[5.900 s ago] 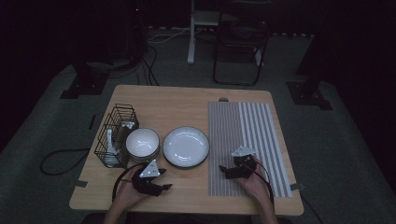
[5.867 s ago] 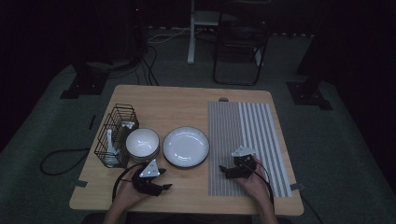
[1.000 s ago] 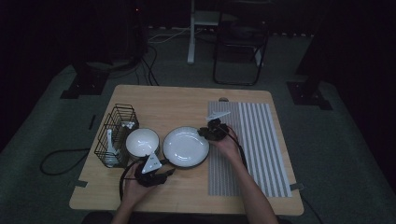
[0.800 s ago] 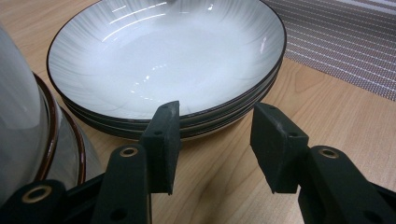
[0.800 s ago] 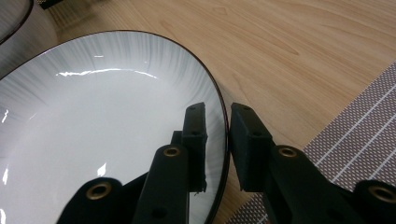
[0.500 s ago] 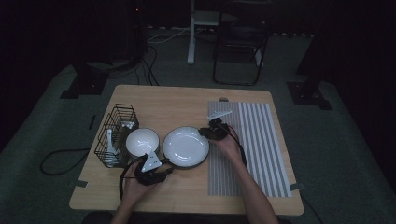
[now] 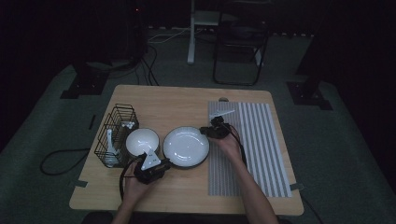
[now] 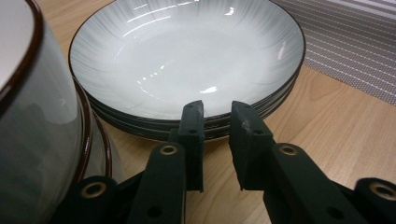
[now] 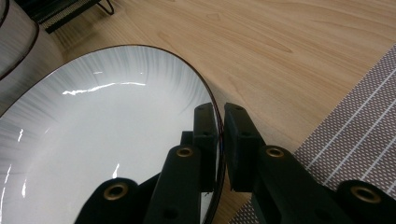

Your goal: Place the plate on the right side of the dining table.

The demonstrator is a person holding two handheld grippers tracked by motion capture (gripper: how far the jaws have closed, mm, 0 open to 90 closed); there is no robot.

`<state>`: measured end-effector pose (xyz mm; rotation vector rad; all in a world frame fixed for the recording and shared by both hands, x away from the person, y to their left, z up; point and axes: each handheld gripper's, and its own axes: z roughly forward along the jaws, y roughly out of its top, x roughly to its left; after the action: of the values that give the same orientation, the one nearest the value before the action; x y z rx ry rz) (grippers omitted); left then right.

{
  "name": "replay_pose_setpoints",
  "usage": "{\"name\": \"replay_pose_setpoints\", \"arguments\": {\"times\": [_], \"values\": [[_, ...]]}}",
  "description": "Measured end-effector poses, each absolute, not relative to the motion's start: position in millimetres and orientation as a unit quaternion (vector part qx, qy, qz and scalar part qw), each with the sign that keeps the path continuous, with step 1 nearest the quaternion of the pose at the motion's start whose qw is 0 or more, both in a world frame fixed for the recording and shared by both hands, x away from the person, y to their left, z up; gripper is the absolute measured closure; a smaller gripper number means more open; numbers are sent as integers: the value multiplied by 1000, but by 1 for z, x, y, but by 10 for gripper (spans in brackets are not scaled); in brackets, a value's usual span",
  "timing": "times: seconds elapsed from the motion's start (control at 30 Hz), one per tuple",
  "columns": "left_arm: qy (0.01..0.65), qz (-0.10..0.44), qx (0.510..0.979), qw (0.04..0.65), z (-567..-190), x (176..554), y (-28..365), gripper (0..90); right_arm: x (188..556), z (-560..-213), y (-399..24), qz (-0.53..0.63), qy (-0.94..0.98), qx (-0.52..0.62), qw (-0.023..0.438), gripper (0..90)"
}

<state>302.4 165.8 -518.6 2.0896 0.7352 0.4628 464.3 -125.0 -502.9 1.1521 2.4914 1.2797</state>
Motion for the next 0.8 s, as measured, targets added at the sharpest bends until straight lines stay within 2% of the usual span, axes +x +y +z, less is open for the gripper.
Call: {"name": "replay_pose_setpoints", "arguments": {"times": [0.67,0.8], "values": [[309,198,832,417,-519,302,162,796,465,-507,-131,430,812,394,29,820],[313,202,831,413,-519,303,159,801,463,-504,-131,423,813,396,46,868]]}}
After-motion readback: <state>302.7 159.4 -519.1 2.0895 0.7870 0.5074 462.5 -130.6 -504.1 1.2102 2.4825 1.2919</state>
